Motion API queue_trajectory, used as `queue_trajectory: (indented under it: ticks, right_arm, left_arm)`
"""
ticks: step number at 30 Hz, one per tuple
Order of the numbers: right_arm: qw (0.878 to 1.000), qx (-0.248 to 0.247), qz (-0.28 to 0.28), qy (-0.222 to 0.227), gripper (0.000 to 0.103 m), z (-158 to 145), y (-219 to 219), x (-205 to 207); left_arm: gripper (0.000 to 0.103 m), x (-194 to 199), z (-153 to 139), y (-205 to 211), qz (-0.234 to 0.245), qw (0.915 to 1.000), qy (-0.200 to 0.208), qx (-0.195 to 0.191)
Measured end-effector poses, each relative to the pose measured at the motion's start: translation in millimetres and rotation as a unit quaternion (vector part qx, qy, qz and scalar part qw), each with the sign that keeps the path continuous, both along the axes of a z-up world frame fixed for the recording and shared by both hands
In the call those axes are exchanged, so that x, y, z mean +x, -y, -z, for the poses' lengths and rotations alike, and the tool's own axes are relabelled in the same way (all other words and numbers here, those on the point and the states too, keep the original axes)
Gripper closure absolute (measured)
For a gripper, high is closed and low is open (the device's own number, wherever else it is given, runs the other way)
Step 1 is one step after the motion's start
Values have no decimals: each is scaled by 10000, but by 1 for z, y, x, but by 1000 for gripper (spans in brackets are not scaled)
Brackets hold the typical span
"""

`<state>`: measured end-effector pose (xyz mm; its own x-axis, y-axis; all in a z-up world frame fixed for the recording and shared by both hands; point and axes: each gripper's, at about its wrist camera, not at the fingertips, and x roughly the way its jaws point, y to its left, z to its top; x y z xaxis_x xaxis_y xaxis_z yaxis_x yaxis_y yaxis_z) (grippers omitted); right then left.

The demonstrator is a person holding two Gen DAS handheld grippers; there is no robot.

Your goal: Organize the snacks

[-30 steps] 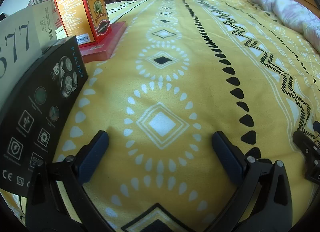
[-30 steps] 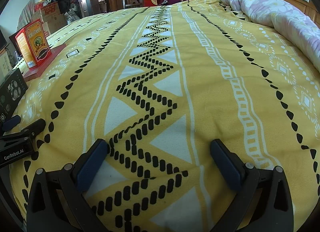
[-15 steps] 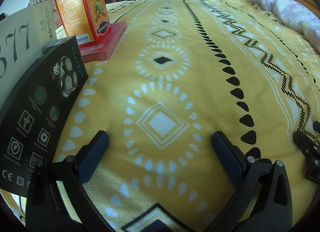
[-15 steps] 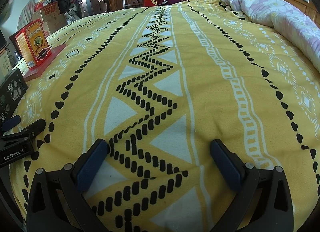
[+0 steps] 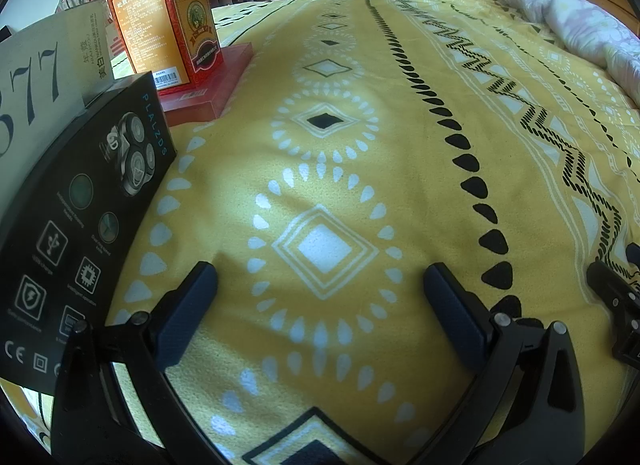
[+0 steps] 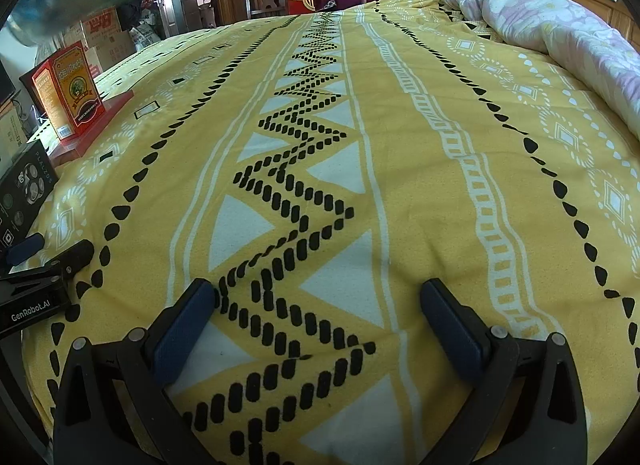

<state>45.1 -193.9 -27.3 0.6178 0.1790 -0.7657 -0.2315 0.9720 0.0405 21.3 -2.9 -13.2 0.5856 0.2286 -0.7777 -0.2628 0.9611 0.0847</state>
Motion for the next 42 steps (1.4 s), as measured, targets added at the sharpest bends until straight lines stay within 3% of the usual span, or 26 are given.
queue_trajectory:
  ticks: [42]
  right_arm:
    - [10000,-19,-2,7,0,0,-1,-2]
  left_arm:
    - [0,-1,-1,-1,-25,10000,-30,-31]
